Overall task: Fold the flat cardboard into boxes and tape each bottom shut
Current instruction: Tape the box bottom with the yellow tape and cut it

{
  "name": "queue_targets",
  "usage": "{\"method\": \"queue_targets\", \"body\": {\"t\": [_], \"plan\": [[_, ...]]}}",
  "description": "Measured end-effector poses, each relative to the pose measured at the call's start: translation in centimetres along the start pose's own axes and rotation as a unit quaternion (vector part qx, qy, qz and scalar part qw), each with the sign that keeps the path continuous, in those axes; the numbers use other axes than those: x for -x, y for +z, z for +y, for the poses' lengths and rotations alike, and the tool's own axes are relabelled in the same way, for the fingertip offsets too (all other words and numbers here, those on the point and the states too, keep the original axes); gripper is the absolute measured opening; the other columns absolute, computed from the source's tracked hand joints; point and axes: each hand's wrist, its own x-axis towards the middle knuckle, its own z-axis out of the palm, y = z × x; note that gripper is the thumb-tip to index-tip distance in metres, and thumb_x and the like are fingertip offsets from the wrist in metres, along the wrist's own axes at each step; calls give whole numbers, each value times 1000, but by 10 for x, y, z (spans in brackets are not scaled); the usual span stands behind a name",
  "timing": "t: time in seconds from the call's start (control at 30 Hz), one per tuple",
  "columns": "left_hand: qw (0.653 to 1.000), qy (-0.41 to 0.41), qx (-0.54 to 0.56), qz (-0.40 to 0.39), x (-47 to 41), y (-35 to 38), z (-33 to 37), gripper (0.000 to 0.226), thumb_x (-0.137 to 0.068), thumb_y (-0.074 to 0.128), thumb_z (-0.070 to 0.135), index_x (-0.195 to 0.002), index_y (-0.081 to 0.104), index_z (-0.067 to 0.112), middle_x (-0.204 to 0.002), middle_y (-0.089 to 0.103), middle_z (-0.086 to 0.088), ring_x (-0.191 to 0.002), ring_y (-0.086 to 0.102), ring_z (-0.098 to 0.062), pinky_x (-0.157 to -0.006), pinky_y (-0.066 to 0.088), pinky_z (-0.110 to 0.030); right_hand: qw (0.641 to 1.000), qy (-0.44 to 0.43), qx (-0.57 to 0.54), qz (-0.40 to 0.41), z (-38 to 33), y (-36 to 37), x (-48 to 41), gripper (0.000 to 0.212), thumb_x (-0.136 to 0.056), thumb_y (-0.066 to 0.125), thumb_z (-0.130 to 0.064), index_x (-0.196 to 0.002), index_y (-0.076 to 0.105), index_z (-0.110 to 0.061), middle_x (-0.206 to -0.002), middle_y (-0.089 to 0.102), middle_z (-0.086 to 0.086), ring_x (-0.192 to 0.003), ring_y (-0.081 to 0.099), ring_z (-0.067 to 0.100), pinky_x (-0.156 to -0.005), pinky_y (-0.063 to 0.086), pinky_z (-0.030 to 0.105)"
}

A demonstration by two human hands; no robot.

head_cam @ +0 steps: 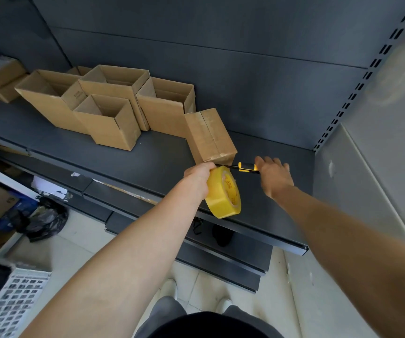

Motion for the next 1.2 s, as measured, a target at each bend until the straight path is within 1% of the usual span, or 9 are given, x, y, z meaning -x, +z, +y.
{"method": "queue_targets", "body": {"t": [0.3,0.4,0.5,0.6,0.73,0.83,1.0,1.1,1.2], "plan": [[999,2,-46,-18,-9,-3,9,30,-81,72,22,-105,66,6,-104,69,-15,-96,67,-30,-87,54,-47,1000,15,18,-9,-6,-3,-7,56,-77,60,9,-124,40,-13,-117,51,9,-111,47,30,-92,40,42],[998,11,-54,-32,-8,-4,12,24,-84,70,21,-101,65,5,-100,68,-15,-85,65,-29,-84,54,-44,999,14,28,-8,-7,-3,-11,57,-76,61,9,-125,40,-13,-117,52,9,-111,47,29,-92,40,42],[997,7,-58,-52,-10,-8,16,16,-86,67,19,-84,65,4,-77,68,-14,-67,62,-25,-83,55,-42,997,34,60,-25,2,-3,-11,59,-75,63,6,-126,40,-14,-118,51,8,-113,46,29,-93,39,42],[995,6,-74,-63,-13,-15,21,21,-85,66,17,-69,63,4,-48,61,-10,-54,56,-21,-70,53,-34,994,56,82,-54,12,-1,-9,59,-77,63,4,-128,40,-15,-120,50,7,-115,45,29,-95,37,42],[991,-14,-110,-78,-13,-15,12,16,-82,70,20,-79,68,5,-64,65,-11,-53,60,-22,-68,54,-35,985,114,49,-120,20,4,-8,49,-84,58,-4,-131,43,-9,-124,45,12,-118,41,32,-98,37,45],[987,-21,-128,-90,-14,-11,4,26,-79,75,26,-96,70,7,-78,68,-12,-66,63,-25,-74,54,-39,968,183,17,-172,29,2,-5,49,-85,57,-10,-132,43,-6,-128,44,14,-122,38,33,-99,36,46],[981,-21,-162,-108,-9,0,1,19,-82,71,22,-91,67,5,-84,69,-14,-75,65,-27,-80,56,-41,922,286,-48,-257,54,6,0,52,-82,53,-9,-133,43,-2,-135,45,19,-131,34,39,-105,33,53],[977,-9,-179,-116,-3,11,-1,17,-85,68,20,-90,65,4,-85,69,-15,-78,67,-28,-85,55,-43,916,314,-113,-224,63,10,2,55,-83,54,-13,-134,40,2,-132,50,18,-124,46,37,-103,37,43],[976,4,-181,-122,4,24,-1,29,-84,69,21,-108,64,5,-104,69,-17,-97,67,-31,-90,53,-47,924,309,-164,-153,62,9,5,49,-87,55,-11,-131,38,3,-132,47,22,-124,44,39,-99,40,44]]}}
